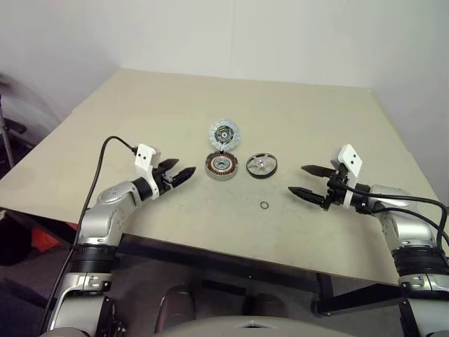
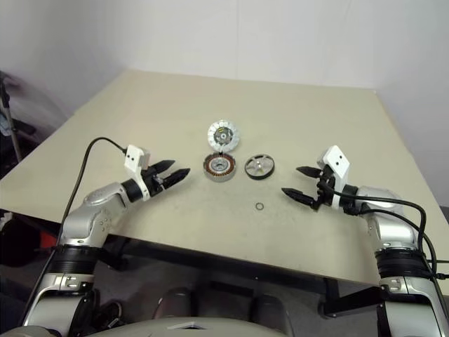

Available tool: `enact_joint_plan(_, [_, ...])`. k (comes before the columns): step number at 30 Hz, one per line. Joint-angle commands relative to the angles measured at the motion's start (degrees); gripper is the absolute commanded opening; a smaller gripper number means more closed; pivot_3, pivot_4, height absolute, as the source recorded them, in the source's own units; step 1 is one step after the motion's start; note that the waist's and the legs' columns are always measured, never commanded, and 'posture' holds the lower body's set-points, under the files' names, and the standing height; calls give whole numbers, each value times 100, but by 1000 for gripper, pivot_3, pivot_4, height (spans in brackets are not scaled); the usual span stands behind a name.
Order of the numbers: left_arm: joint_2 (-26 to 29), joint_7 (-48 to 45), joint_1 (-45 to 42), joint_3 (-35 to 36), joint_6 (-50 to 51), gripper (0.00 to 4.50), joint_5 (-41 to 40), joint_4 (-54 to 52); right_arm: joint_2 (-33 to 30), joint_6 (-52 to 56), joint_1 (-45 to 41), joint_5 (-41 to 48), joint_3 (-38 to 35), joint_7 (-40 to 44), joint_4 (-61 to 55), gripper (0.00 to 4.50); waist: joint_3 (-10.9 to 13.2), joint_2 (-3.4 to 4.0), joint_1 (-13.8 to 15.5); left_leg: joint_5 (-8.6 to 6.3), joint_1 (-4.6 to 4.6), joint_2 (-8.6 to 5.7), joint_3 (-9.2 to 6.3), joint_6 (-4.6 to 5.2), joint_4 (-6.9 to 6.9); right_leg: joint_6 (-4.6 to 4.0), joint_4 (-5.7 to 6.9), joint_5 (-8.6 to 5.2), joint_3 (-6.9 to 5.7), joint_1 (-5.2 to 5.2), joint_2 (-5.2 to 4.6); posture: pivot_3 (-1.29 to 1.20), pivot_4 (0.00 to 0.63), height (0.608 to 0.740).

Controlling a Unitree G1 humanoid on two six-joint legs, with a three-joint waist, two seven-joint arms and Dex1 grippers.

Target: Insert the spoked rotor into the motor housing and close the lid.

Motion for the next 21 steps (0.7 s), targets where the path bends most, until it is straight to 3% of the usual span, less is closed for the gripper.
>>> enact_joint_plan(1, [13,-33,-109,34,-125,3996,-14,-30,-55,-142,-150,-15,-34,16,36,4500,0,0,-1,0,0,0,0,0,0,0,0,0,0,0,0,0,0,740])
enact_joint_plan(10, [27,-49,-113,15,-104,3996,-3,-8,98,32,369,-108,305,-45,-445,4500,0,0,4,-1,-2,0,-2,1,0,0,-2,0,-2,1,0,0,0,740])
enact_joint_plan(21, [169,-85,-207,48,-63,3996,15,107,547,-15,299,-485,789,-417,-354,4500,0,0,-10,0,8,0,-16,0,1,2,-1,-1,-1,8,0,0,0,740])
